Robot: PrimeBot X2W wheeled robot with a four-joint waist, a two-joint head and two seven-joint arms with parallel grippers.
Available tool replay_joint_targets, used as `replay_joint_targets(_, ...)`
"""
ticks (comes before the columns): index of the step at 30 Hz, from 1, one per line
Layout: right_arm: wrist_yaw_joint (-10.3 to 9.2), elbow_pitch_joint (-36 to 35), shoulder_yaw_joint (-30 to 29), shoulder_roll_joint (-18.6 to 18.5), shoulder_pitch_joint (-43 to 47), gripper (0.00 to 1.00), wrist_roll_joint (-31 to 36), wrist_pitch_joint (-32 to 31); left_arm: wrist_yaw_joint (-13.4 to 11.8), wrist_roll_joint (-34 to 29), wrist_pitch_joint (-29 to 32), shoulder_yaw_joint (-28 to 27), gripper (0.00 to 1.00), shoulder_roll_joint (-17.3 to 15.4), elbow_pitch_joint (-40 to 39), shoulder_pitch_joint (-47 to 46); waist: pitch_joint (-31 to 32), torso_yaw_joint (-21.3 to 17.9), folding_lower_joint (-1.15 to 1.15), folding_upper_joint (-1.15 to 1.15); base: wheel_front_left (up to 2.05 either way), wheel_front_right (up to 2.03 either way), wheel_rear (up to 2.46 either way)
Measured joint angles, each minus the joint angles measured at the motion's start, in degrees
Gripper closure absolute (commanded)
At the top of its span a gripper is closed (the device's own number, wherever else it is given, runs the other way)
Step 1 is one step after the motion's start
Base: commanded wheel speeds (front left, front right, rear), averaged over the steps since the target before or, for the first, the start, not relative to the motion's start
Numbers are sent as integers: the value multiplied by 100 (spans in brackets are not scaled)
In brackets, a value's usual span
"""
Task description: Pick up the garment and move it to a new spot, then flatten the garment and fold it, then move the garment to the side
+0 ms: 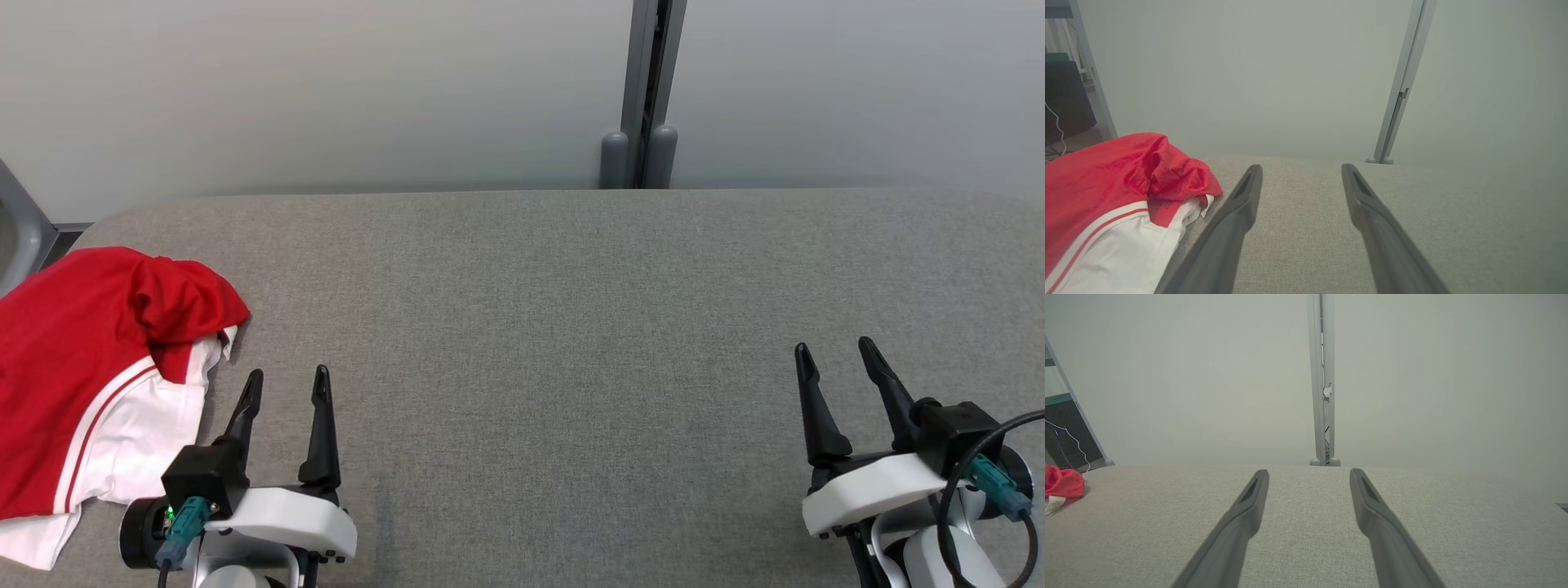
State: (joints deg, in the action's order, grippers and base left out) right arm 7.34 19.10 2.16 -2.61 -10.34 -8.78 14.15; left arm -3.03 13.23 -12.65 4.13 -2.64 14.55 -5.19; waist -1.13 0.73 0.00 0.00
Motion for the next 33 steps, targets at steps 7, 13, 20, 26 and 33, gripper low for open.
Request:
replay_joint_targets(7, 8, -1, -44, -1, -31, 0, 290, 26, -16, -254, -111, 88, 0, -5, -8, -5, -42, 12, 0, 0, 0, 0, 0)
replay_joint_targets(13, 8, -13, -81, -2, -32, 0, 552, 55, -58, -457, -208, 158, 0, -10, -62, -8, -85, 30, 0, 0, 0, 0, 0)
replay_joint_targets(20, 8, 0, -102, -3, -36, 0, 638, 69, -74, -542, -253, 190, 0, -11, -75, -12, -119, 48, 0, 0, 0, 0, 0)
replay_joint_targets(26, 8, 26, -101, -3, -83, 0, 632, 69, -74, -533, -253, 191, 0, -11, -69, -33, -146, 54, 0, 0, 0, 0, 0)
replay_joint_targets(33, 8, 46, -88, -3, -89, 0, 620, 69, -74, -522, -253, 189, 0, -11, -53, -95, -149, 79, 0, 0, 0, 0, 0)
